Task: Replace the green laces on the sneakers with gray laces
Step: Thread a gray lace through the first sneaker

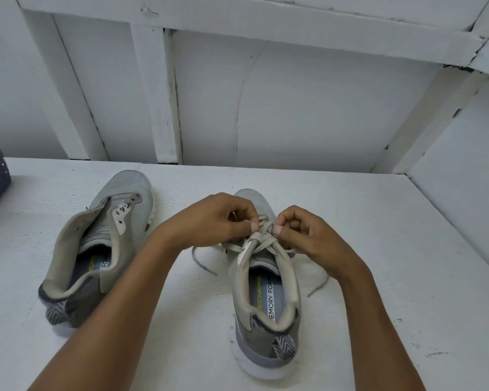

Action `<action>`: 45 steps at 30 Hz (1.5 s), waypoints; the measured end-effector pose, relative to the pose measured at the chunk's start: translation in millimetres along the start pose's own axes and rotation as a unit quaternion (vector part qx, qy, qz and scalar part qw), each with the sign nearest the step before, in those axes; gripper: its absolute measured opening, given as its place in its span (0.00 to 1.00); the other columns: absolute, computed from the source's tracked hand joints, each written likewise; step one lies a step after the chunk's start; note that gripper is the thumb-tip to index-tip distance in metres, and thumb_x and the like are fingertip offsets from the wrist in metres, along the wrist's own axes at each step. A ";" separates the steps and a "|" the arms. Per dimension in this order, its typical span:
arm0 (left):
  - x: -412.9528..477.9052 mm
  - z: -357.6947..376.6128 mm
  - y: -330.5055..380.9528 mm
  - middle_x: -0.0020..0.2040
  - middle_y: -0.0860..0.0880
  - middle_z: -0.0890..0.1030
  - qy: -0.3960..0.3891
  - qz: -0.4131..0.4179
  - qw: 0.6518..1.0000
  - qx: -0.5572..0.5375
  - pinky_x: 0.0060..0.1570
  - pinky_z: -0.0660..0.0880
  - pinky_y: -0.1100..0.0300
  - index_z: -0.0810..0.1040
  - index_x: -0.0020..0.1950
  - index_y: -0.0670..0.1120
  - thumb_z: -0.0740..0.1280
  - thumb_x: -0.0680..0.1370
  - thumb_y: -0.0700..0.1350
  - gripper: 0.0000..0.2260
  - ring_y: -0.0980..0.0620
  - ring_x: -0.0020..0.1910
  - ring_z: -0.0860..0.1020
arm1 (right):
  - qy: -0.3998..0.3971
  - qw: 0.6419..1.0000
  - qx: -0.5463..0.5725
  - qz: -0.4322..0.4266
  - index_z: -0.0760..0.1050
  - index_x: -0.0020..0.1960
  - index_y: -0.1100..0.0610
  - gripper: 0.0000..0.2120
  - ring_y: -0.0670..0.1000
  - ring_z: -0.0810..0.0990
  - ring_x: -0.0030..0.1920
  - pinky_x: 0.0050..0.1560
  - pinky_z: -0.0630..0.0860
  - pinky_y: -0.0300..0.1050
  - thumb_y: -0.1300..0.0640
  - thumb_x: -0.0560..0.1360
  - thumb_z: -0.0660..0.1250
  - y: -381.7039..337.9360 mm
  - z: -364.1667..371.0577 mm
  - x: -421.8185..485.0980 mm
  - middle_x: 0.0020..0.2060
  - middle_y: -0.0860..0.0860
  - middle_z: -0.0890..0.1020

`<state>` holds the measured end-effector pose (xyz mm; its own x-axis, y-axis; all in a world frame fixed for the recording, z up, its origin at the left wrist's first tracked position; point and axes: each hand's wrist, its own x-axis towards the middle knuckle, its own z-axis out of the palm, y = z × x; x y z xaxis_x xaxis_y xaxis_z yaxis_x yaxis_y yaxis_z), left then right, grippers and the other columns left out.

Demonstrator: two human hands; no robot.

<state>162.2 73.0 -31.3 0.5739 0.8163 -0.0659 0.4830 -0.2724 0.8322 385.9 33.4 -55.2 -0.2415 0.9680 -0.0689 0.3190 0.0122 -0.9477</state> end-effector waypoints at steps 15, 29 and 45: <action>-0.6 -0.3 9.5 0.24 0.54 0.72 0.091 -0.040 0.976 0.193 0.33 0.67 0.58 0.73 0.30 0.48 0.69 0.72 0.47 0.12 0.55 0.28 0.68 | 0.003 0.991 -0.132 0.014 0.76 0.41 0.56 0.07 0.42 0.75 0.32 0.38 0.72 0.36 0.59 0.78 0.68 -6.5 -4.4 -1.9 0.30 0.44 0.78; 2.3 8.1 9.6 0.32 0.40 0.79 0.075 -0.018 0.995 0.060 0.35 0.75 0.48 0.80 0.32 0.42 0.70 0.77 0.50 0.17 0.49 0.30 0.74 | 0.078 0.996 -0.018 0.030 0.75 0.34 0.59 0.17 0.48 0.74 0.26 0.29 0.70 0.40 0.52 0.79 0.68 -15.3 -7.7 -15.6 0.25 0.52 0.78; -3.0 -1.9 3.1 0.40 0.49 0.82 -0.046 0.014 0.999 -0.020 0.37 0.80 0.57 0.81 0.47 0.46 0.68 0.79 0.39 0.04 0.53 0.39 0.79 | -0.029 0.999 -0.014 -0.025 0.83 0.46 0.55 0.04 0.44 0.78 0.37 0.39 0.74 0.41 0.62 0.76 0.71 -11.3 -6.5 -6.8 0.38 0.48 0.83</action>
<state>160.8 70.7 -27.4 0.6453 0.7585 -0.0914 0.4408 -0.2719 0.8555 389.9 28.4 -42.0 -0.3107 0.9496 -0.0405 0.3310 0.0682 -0.9411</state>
